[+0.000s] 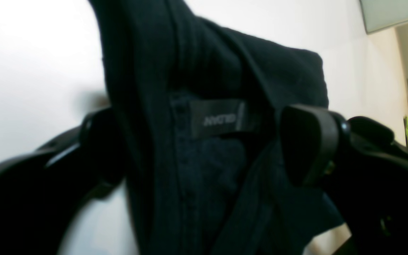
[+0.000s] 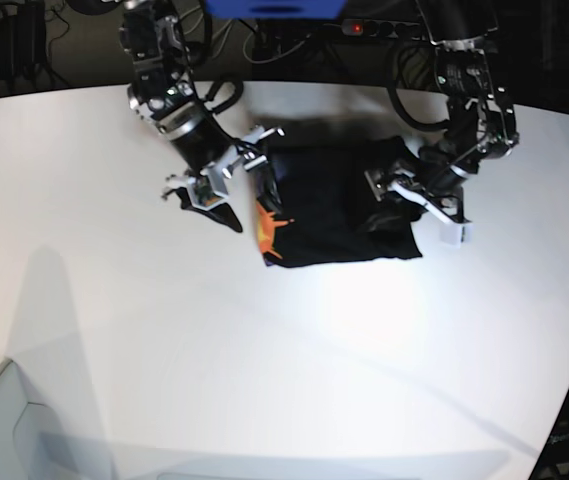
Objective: Layout the t-shirt on the table in an organized manner, then fold the t-shirt properly
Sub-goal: 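Push the bundle with the left gripper toward the right gripper to flatten it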
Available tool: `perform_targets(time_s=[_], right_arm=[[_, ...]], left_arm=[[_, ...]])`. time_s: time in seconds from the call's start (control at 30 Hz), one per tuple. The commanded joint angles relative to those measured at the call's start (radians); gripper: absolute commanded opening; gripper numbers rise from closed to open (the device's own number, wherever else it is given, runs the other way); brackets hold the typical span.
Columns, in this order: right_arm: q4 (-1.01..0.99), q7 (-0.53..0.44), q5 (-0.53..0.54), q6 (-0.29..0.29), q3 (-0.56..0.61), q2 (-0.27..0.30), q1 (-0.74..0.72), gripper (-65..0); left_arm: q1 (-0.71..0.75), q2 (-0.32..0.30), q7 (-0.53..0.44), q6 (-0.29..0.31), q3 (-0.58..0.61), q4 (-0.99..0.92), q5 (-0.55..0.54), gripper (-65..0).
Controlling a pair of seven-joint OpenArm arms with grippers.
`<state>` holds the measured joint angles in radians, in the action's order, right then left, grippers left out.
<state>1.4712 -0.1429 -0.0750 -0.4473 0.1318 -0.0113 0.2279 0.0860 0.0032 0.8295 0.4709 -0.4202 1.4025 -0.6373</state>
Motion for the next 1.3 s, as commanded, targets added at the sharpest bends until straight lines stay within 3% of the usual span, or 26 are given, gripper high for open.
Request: perform_targets(time_s=[0.0,0.27,0.33,0.47,0.57,0.7,0.93,1.1,1.27], right_arm=[[0.029,-0.031,0.011,-0.008,0.001,-0.002,-0.003,-25.0],[0.107,-0.030,0.011,-0.008,-0.002,0.001,0.012,-25.0],[0.121,-0.030,0.011,-0.008,-0.031,0.001,0.023,-25.0],[0.141,-0.030,0.013,-0.008,-0.073,-0.002,0.029,-25.0],[0.151,-0.030,0.013,-0.008,-0.108,-0.002,0.032,-25.0],[0.164,-0.030,0.013,-0.008,-0.159,-0.002,0.047,-25.0],[0.219,-0.030,0.014,-0.008,-0.242,-0.003,0.089,-25.0],[0.243,-0.037,0.014,-0.008,-0.309,-0.003,0.126,-25.0],[0.243,-0.037,0.056,-0.008,-0.381,-0.003,0.164,-25.0]], left_arm=[[0.005,0.004,0.049,-0.030,0.004,-0.005,0.027,0.0],[-0.033,-0.004,0.046,-0.019,0.077,-0.159,0.020,-0.8],[-0.048,-0.004,0.046,-0.018,0.100,-0.168,0.020,-12.1],[-0.073,-0.006,0.049,-0.018,0.122,-0.167,0.026,-47.7],[-0.099,-0.006,0.052,-0.028,0.122,-0.170,0.029,-63.5],[-0.130,-0.042,0.047,-0.028,0.148,-0.170,0.029,-64.7],[-0.220,-0.144,0.046,-0.028,0.332,-0.171,0.041,-65.0],[-0.337,-0.200,0.046,-0.019,0.565,-0.171,0.179,-65.0],[-0.418,-0.191,0.003,-0.018,0.720,-0.171,0.334,-65.0]])
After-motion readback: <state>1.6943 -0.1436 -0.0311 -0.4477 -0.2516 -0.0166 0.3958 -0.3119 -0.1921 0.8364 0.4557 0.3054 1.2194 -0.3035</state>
